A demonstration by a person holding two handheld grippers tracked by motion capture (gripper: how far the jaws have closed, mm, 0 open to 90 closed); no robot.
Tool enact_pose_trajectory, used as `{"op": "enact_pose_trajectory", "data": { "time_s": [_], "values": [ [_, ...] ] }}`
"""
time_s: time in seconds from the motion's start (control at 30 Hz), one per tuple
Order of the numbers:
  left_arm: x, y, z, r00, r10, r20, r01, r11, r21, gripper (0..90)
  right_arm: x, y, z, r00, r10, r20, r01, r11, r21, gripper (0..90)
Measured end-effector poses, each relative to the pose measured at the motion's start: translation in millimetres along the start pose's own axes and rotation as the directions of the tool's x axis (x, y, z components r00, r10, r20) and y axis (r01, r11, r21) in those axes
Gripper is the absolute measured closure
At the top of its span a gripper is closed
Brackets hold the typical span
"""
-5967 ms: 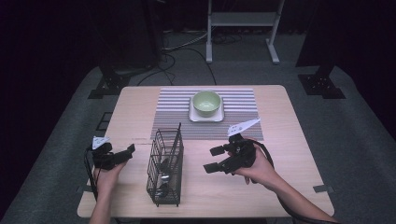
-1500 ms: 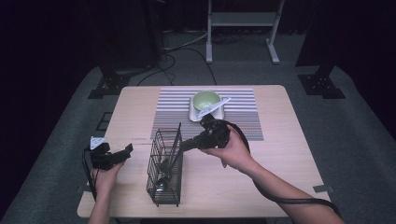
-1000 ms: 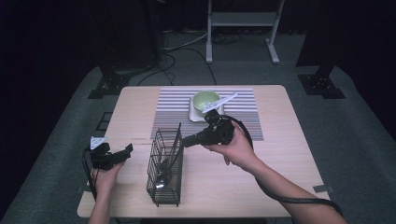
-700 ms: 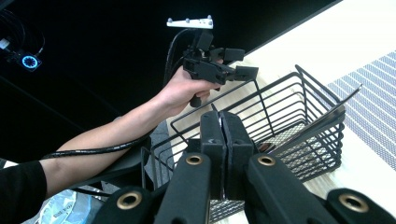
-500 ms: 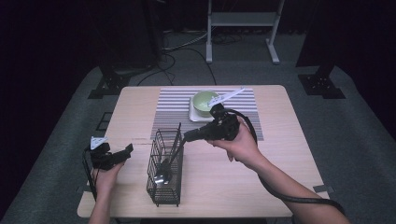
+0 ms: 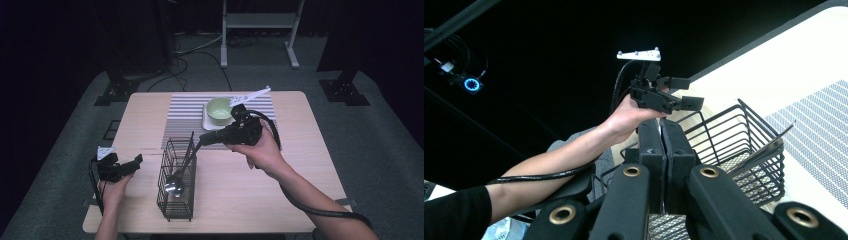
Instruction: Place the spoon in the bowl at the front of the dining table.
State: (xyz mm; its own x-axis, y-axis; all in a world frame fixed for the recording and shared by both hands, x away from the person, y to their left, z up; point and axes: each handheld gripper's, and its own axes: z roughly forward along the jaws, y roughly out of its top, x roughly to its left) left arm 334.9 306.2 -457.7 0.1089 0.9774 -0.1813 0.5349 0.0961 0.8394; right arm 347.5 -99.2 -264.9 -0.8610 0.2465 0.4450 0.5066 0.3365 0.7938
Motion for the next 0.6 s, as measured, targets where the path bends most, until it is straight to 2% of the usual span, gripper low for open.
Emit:
{"op": "enact_pose_trajectory", "data": {
  "time_s": [0.6],
  "values": [
    [0.4,-0.2,0.1,1.0000,-0.002,-0.001,0.002,1.0000,0.001,0.8,6.0,8.2,-24.1,1.0000,0.002,-0.006,-0.002,0.999,-0.044,89.1]
  ]
}}
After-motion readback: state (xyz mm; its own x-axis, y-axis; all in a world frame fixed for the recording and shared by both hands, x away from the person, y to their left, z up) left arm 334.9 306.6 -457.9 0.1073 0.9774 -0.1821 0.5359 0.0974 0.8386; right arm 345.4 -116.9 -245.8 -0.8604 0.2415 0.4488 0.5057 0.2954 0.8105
